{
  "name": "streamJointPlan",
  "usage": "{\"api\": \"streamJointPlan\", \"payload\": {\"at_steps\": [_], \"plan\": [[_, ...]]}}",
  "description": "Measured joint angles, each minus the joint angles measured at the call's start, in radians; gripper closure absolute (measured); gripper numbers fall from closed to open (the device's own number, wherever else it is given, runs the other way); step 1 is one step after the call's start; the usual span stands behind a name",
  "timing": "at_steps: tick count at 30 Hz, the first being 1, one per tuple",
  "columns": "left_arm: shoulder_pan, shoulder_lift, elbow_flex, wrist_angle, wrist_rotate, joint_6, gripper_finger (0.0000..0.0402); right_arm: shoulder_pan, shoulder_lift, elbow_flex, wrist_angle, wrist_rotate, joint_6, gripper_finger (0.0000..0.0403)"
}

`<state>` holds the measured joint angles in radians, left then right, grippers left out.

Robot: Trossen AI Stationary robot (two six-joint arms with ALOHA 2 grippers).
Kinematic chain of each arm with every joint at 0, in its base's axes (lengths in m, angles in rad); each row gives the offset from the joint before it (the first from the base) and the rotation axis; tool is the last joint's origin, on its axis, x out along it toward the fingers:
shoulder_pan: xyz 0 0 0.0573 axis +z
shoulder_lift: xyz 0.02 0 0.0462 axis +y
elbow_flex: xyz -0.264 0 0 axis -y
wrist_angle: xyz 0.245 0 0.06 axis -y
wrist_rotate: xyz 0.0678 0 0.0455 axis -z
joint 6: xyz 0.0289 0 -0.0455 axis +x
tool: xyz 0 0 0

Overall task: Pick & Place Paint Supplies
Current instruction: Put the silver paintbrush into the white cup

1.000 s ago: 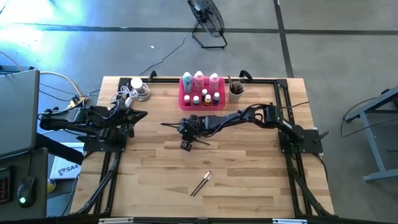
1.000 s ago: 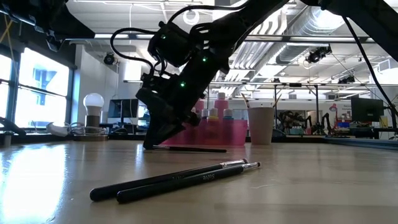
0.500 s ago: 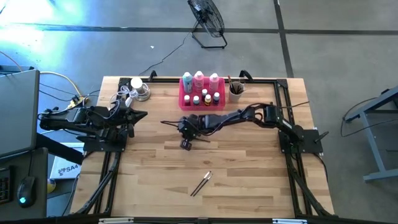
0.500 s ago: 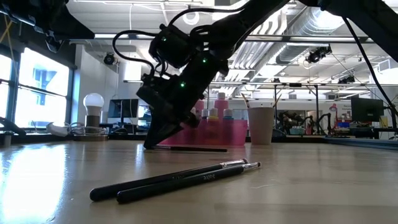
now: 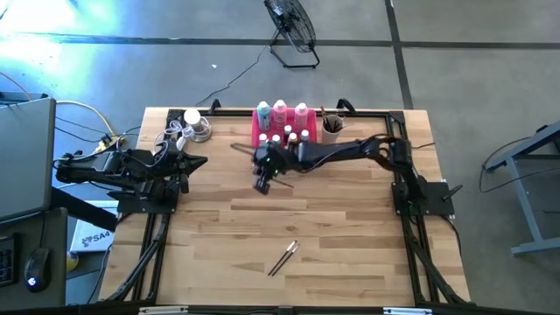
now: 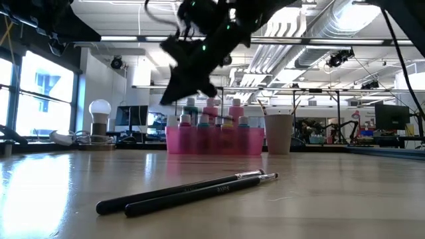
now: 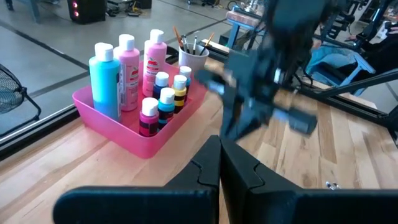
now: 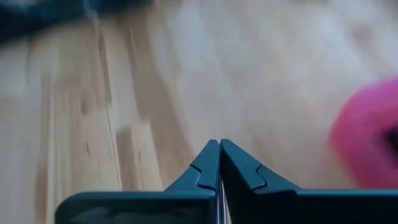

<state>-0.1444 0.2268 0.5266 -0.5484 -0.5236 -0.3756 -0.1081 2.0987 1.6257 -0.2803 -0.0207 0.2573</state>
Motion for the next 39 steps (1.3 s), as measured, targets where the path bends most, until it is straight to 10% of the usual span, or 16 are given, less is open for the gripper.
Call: {"api": "streamJointPlan", "payload": {"at_steps": [21, 33, 39], "plan": [[0.000, 0.000, 0.000, 0.000, 0.000, 0.002, 0.0402, -0.119, -0.556, 0.001, -0.168, 0.600, -0.078, 0.0399], [0.000, 0.000, 0.000, -0.001, -0.021, 0.007, 0.0402, 0.146, -0.793, 0.002, -0.365, 1.046, 0.048, 0.0399], [0.000, 0.000, 0.000, -0.001, -0.045, 0.040, 0.0402, 0.286, -0.813, 0.002, -0.708, 1.278, 0.374, 0.0399]]}}
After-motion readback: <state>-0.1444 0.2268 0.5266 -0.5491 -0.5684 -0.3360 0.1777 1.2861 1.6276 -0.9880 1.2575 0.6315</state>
